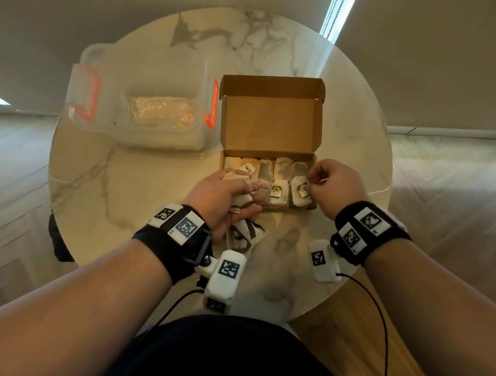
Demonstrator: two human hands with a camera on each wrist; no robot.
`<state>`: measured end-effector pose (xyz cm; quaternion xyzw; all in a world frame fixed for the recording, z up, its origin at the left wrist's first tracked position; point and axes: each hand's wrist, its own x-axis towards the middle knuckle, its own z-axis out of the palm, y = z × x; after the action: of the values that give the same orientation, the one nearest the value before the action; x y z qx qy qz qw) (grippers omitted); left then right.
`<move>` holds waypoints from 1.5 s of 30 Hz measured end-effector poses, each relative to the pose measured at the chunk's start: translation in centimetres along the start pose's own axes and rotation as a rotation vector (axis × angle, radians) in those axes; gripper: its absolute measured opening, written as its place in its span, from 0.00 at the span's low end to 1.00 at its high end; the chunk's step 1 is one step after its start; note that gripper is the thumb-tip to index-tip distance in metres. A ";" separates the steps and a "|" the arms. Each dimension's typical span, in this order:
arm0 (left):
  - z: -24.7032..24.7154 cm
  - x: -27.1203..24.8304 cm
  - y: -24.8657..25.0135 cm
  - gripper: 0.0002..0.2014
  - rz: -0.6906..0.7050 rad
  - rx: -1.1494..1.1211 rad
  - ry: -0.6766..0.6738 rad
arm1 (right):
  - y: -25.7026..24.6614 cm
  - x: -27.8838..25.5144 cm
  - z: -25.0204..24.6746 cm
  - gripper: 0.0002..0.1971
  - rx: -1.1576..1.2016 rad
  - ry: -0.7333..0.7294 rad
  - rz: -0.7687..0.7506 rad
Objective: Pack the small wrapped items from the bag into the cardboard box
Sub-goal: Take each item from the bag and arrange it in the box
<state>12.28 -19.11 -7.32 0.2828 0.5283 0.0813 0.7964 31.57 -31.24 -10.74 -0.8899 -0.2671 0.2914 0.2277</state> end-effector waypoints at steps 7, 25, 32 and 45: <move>-1.1 -0.1 -0.1 0.23 -0.024 -0.056 0.003 | 0.1 -0.3 2.5 0.10 -0.467 0.004 -0.207; 0.6 -1.6 0.8 0.12 -0.001 0.023 -0.132 | -2.8 -2.5 -1.0 0.10 0.102 -0.103 -0.229; 1.4 -1.3 1.2 0.16 0.037 0.044 -0.187 | -4.3 -4.3 -2.1 0.13 0.521 -0.331 -0.128; 0.9 -0.1 1.8 0.10 0.106 -0.109 -0.107 | -5.1 -5.5 -0.7 0.07 0.671 -0.241 -0.046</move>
<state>13.38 -17.99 -6.03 0.2705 0.4640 0.1366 0.8324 26.54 -30.93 -5.22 -0.7185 -0.2013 0.4606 0.4808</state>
